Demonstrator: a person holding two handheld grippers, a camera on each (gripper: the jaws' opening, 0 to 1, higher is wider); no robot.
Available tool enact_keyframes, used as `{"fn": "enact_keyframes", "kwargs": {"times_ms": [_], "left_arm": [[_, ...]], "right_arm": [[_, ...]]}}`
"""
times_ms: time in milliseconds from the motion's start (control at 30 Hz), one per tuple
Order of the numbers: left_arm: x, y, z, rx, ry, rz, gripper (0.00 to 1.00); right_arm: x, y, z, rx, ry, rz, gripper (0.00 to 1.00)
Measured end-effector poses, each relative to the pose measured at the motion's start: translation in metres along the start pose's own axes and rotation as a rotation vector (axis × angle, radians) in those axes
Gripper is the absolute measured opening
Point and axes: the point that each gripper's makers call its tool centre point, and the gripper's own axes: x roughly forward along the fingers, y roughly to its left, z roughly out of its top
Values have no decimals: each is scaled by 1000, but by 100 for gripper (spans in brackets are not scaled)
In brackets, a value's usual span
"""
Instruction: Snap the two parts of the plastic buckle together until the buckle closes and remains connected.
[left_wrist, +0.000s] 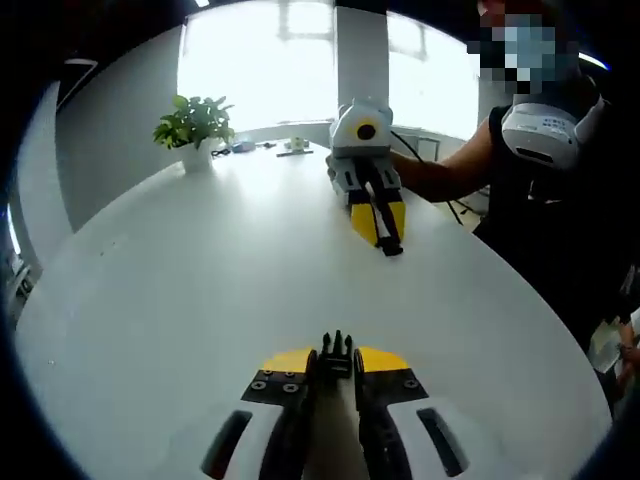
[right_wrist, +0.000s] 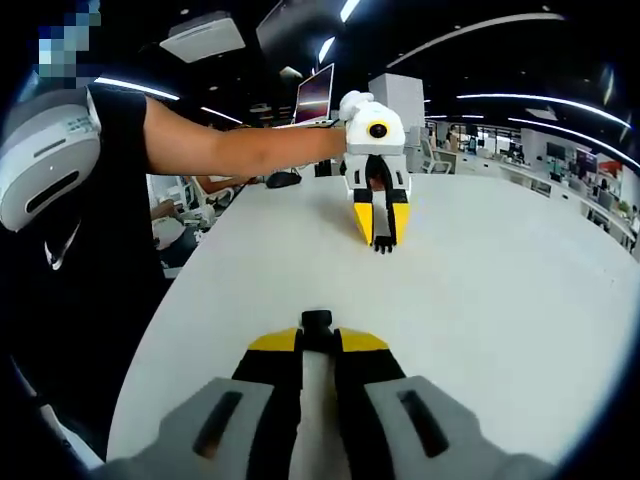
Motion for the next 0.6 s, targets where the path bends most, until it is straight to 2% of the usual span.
{"fn": "enact_keyframes", "kwargs": {"times_ms": [600], "left_arm": [[0,-2,0,-24,-45,42,13]], "right_arm": [[0,-2,0,1,1,-8,10]]}}
